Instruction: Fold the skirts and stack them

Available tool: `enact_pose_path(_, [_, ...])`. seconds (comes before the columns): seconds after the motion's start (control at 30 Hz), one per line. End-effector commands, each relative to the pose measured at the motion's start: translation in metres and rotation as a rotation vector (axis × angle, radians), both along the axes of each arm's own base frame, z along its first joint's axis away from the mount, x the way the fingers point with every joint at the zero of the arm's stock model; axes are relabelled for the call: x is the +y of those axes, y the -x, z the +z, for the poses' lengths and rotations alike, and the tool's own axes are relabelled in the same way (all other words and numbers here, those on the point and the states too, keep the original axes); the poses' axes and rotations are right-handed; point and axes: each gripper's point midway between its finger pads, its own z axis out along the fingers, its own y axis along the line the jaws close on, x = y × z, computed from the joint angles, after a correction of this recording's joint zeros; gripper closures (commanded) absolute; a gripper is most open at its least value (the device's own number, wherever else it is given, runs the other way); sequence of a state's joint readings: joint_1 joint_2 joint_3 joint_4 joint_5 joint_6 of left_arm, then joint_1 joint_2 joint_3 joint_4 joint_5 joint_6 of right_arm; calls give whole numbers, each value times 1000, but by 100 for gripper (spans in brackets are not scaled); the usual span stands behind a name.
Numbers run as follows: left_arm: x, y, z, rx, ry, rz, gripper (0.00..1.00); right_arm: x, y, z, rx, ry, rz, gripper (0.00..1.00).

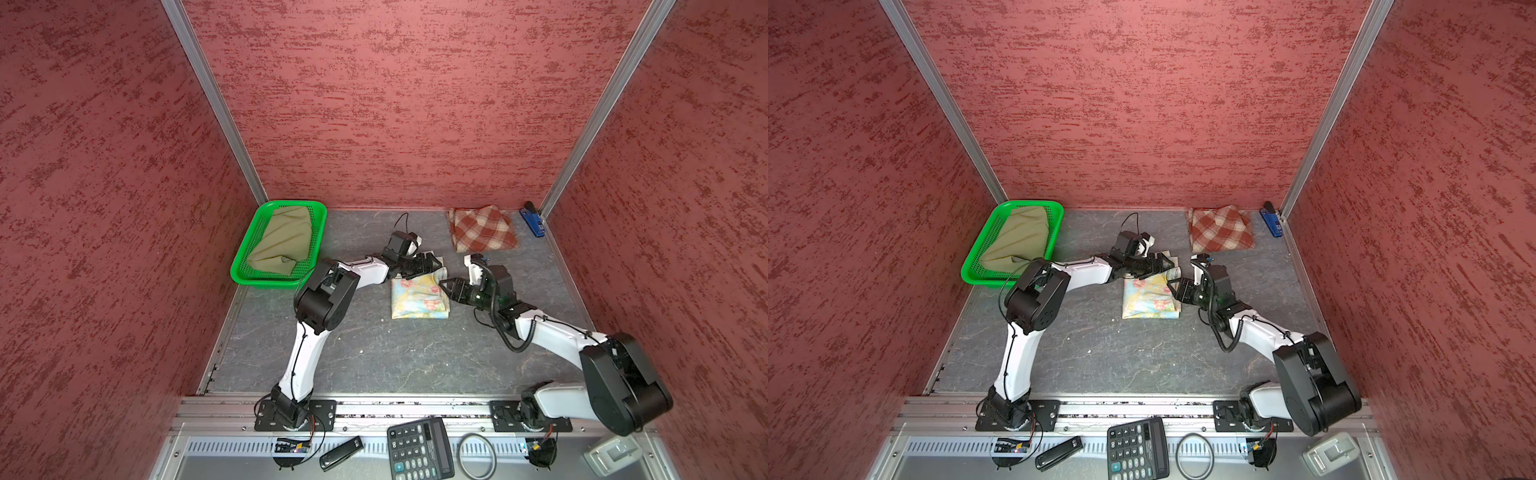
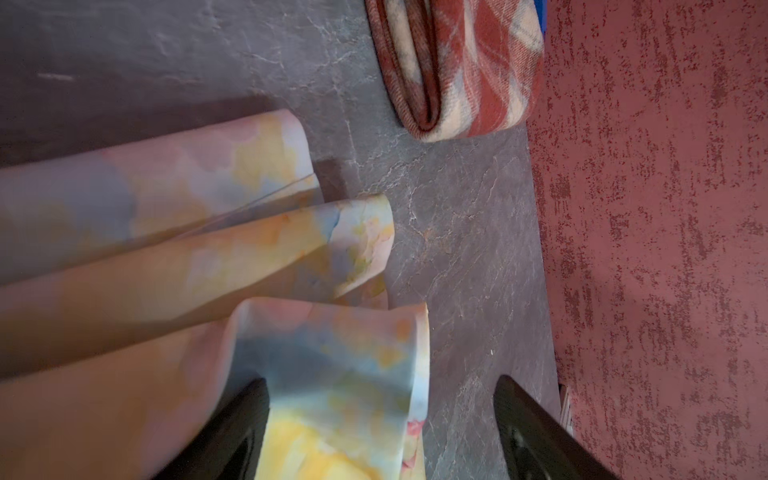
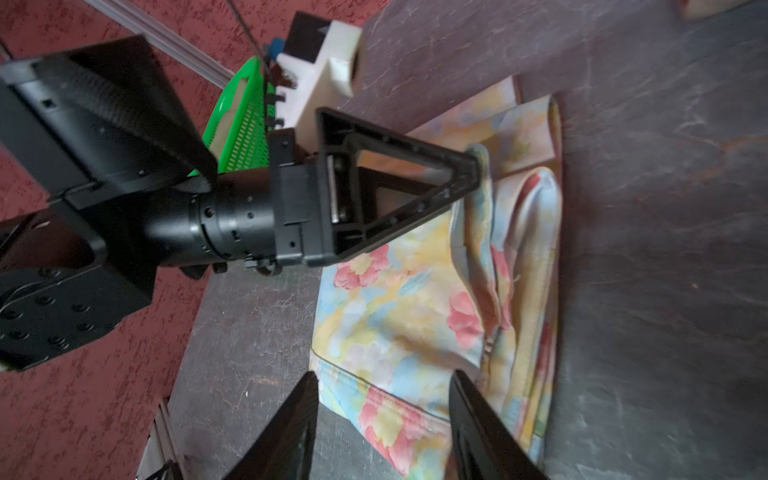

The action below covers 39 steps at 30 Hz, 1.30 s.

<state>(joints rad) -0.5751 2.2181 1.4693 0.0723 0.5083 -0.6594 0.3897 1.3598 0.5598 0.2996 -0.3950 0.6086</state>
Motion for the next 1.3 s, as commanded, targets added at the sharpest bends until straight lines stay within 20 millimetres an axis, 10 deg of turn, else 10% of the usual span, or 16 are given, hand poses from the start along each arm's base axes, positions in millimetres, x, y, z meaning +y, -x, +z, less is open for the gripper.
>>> enact_pose_path(0.0, [-2, -4, -7, 5, 16, -2, 15, 20, -2, 11, -65, -10, 58, 51])
enact_pose_path(0.87, [11, 2, -35, 97, -21, 51, 15, 98, 27, -14, -452, 208, -36, 66])
enact_pose_path(1.27, [12, 7, -43, 114, -27, 37, 15, 91, 22, -15, -503, 240, -177, 66])
